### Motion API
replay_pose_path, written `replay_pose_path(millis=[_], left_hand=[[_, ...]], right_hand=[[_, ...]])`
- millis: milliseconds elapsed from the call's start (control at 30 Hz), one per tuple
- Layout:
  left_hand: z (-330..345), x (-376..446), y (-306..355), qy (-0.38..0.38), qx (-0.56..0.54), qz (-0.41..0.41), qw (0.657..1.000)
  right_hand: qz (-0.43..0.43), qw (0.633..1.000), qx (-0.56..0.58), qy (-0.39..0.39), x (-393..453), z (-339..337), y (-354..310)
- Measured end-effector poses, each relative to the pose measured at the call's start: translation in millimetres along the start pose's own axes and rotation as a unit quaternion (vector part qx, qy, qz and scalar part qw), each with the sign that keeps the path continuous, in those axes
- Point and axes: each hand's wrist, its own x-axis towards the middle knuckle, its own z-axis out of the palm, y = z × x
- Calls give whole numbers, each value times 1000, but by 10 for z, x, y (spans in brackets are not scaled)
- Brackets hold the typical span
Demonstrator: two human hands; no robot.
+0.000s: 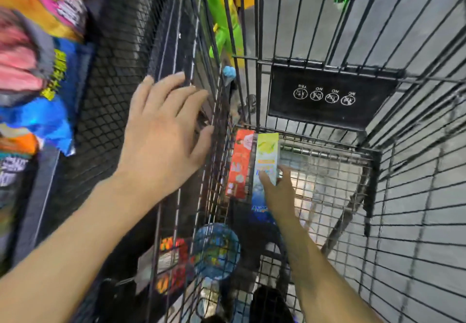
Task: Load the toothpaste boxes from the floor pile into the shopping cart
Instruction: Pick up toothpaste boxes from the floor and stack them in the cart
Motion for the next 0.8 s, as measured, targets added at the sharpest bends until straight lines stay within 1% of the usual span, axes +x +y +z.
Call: replay_pose_path(millis=[67, 233, 300, 400, 467, 633, 700, 800], left_hand=[[100, -9, -51, 7, -28, 15, 999], [185, -4, -51, 20, -90, 7, 996], [206, 5, -85, 32, -105, 16, 994], [242, 6, -108, 50, -143, 3, 988], [256, 5, -114, 57, -164, -6, 985], [294, -8, -133, 66, -209, -15, 976], [302, -18, -154, 68, -204, -16, 977], [313, -8, -162, 63, -147, -6, 987]], right_hand=[[-6, 1000, -3, 2, 84, 102, 9], [-24, 999, -24, 15, 258, 250, -1], [-8, 999, -47, 0, 262, 311, 21], [-2, 989, -139, -43, 241, 361, 57], [-3, 977, -205, -51, 264, 366, 59], [26, 973, -225, -55, 337, 438, -29], [31, 970, -234, -56, 339, 456, -59], [34, 964, -257, -63, 293, 423, -161]])
